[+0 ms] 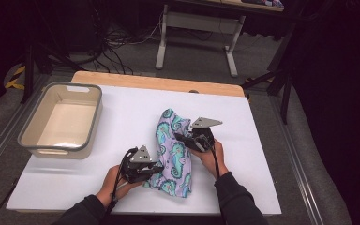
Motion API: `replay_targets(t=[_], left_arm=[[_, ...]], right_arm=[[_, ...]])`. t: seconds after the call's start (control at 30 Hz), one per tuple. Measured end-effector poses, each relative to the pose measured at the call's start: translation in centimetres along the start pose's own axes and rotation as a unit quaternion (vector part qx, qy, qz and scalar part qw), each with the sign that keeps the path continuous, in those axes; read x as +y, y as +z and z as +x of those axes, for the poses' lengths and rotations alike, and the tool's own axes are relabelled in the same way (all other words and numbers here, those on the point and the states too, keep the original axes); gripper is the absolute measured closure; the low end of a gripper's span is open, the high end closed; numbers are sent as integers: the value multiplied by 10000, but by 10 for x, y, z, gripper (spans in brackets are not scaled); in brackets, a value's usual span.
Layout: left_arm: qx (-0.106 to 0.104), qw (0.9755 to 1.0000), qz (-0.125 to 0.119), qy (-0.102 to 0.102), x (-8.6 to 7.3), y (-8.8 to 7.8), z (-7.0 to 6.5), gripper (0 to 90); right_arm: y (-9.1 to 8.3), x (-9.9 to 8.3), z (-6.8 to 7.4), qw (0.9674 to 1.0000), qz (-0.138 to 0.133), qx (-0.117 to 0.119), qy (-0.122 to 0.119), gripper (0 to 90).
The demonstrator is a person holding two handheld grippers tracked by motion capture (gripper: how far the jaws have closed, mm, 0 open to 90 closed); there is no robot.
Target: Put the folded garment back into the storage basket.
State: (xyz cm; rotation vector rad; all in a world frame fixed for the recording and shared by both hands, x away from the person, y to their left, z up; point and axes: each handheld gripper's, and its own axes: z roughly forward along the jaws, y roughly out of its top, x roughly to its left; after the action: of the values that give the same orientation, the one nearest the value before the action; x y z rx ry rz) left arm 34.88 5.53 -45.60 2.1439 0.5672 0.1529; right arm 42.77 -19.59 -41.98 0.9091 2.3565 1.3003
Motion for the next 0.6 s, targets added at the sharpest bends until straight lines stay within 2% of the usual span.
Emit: replay_targets(t=[0.17,0.27,0.33,0.6], left_arm=[[81,9999,-90,63,1,-9,3,784],[102,9997,-59,233,4,-16,5,784],[100,9996,-71,265,5,-20,6,784],[248,9993,-182,227,5,-37,16,783]], right_arm=[[-5,9,4,9998,-181,-39,-56,790],[-8,15,7,9995,-292,-61,-83,790],[-9,20,10,9993,-339,-65,-116,790],[-9,40,21,9981,-544,-73,-270,790]])
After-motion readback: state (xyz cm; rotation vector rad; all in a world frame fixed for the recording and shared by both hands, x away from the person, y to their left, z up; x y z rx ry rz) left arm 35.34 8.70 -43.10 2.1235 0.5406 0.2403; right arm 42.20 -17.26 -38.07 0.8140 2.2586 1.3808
